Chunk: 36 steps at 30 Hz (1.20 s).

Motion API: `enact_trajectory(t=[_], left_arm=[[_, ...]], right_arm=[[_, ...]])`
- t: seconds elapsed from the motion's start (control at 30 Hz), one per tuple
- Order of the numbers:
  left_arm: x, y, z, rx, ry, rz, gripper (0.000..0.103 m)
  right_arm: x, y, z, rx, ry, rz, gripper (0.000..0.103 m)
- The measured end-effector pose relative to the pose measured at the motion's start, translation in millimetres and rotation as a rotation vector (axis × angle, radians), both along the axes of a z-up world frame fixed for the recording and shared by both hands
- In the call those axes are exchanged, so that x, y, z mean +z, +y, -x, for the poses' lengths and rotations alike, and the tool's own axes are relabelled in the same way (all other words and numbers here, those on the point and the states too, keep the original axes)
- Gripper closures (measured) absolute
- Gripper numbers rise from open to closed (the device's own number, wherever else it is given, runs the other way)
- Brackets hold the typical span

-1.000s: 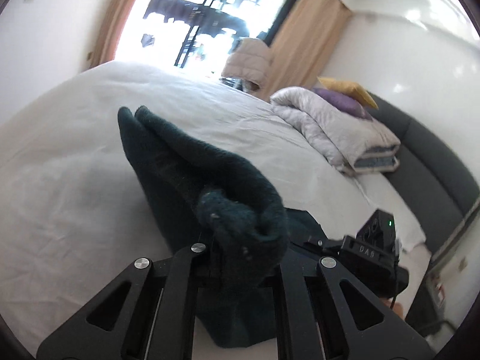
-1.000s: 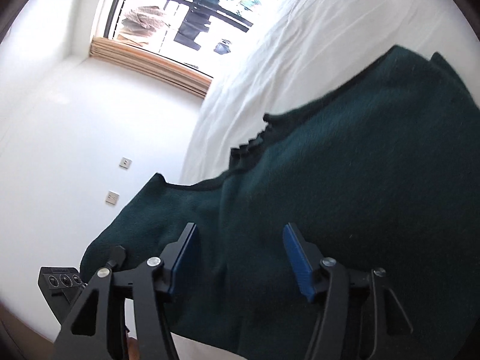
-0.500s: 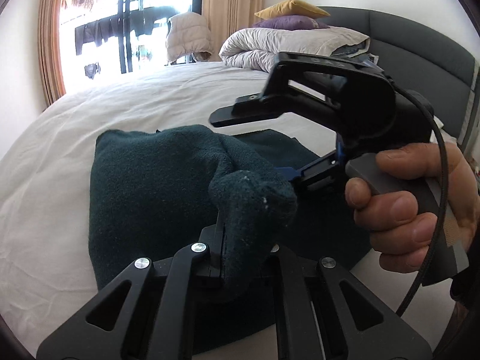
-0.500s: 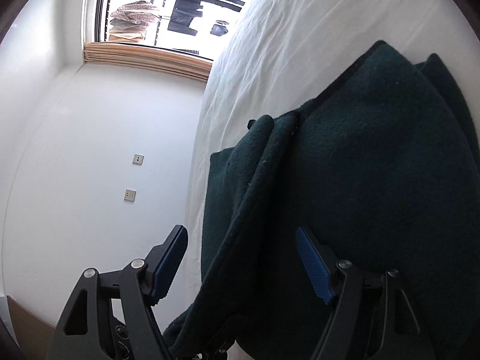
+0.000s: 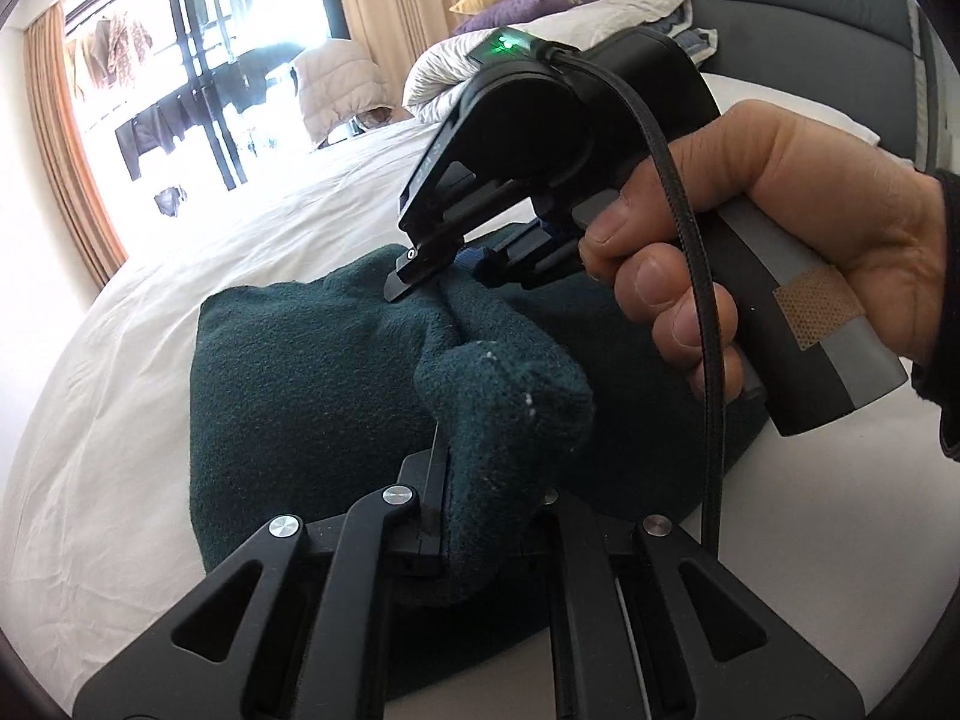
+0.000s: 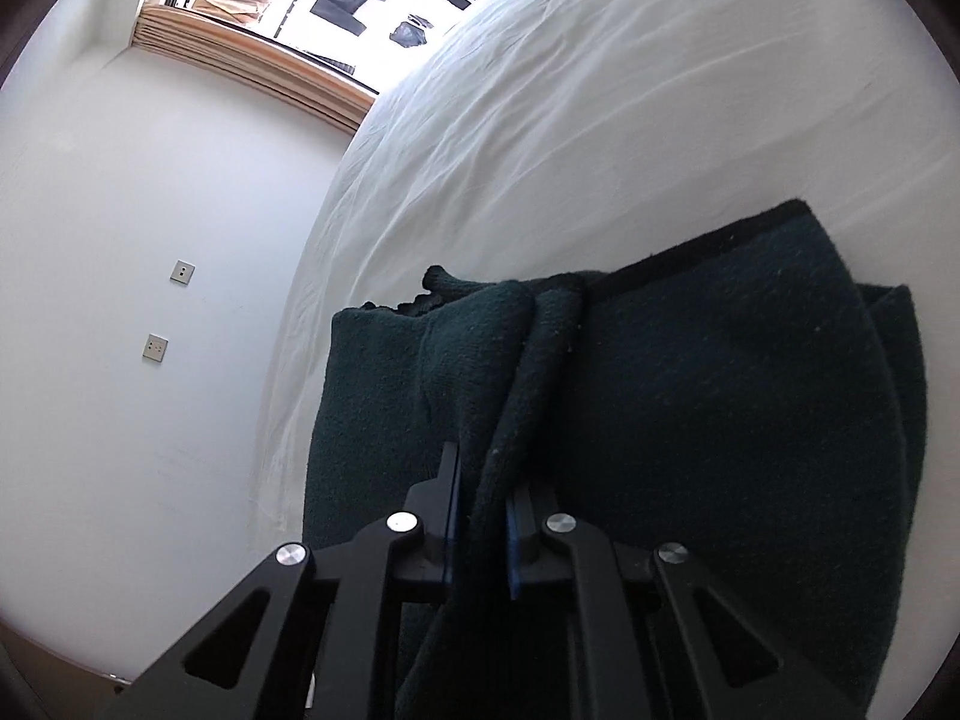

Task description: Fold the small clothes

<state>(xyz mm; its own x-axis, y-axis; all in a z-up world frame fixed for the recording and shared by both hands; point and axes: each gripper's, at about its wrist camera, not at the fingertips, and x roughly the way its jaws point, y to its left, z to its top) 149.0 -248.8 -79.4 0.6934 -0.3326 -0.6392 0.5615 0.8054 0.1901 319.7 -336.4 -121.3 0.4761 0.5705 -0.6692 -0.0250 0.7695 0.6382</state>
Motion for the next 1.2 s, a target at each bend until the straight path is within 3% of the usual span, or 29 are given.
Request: enact_trajectory(t=[0.43, 0.67, 0.87, 1.03, 1.13, 1.2], left_arm=[[3, -43, -6, -0.106, -0.009, 0.005, 0.096], [-19, -50, -7, -0.124, 0.032, -0.014, 0.096], [-30, -40, -13, -0.119, 0.053, -0.043, 0.094], [-17, -5, -5, -0.128, 0.150, 0.056, 0.088], [1, 30, 9, -0.145, 0.174, 0.125, 0.087], [11, 61, 18, -0.125, 0.167, 0.174, 0.087]], right_arm=[[32, -69, 17, -0.015, -0.147, 0.069, 0.092], [2, -85, 13, -0.051, -0.072, 0.075, 0.092], [-12, -85, 12, -0.070, -0.077, 0.056, 0.092], [-9, -86, 12, -0.098, -0.077, 0.058, 0.091], [-11, -98, 17, -0.151, -0.043, -0.008, 0.089], [3, -95, 28, -0.181, -0.061, 0.069, 0.084]])
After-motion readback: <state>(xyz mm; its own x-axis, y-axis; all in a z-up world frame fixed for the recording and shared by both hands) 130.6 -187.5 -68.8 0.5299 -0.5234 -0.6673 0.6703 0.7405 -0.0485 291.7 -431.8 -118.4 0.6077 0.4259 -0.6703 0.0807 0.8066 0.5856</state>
